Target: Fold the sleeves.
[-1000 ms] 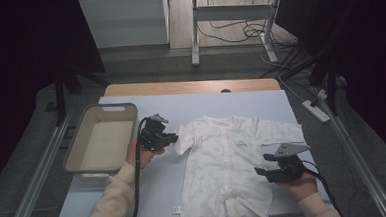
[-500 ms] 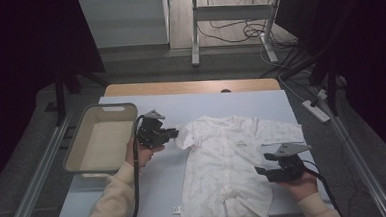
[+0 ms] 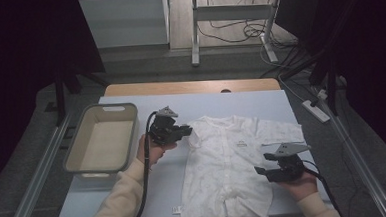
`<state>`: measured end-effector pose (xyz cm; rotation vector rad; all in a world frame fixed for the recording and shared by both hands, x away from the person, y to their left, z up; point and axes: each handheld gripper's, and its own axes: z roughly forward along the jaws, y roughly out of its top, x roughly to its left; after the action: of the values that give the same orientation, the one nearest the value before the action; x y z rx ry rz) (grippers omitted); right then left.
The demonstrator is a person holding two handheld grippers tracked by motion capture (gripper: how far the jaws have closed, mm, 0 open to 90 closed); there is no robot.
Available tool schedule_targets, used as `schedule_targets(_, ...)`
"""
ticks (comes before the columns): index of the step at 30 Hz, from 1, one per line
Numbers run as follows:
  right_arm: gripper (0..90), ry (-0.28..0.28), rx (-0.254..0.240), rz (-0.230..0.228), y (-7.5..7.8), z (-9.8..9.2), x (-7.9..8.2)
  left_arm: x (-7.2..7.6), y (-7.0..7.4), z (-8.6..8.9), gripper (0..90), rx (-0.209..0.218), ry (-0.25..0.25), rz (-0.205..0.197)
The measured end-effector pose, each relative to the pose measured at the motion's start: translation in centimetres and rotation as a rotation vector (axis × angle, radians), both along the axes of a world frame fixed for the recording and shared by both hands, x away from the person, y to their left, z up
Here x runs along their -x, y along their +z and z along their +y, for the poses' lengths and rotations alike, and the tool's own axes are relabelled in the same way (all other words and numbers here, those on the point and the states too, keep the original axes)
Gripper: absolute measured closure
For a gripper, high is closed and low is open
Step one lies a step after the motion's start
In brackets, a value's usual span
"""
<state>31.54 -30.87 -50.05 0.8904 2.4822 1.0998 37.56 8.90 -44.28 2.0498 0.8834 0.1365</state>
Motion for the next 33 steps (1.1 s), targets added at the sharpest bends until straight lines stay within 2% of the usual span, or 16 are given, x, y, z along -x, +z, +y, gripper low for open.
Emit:
schedule_targets(9, 35.0, -0.002, 0.003, -0.001, 0.0, 0.0, 0.0, -0.8, -0.5, -2.3, 82.3, -0.01, -0.051, 0.008)
schedule_targets(17, 35.0, -0.002, 0.006, 0.002, -0.1, 0.0, 0.0, -1.2, -0.8, -3.1, 82.4, -0.014, -0.061, 0.007)
schedule_targets(24, 35.1, -0.001, -0.001, 0.009, -0.1, 0.0, -0.1, -2.2, -0.9, -4.1, 82.4, -0.003, -0.074, 0.016)
schedule_targets(33, 35.0, -0.003, 0.001, 0.013, -0.2, 0.0, -0.2, -2.9, -0.8, -6.2, 82.3, -0.004, -0.102, 0.011)
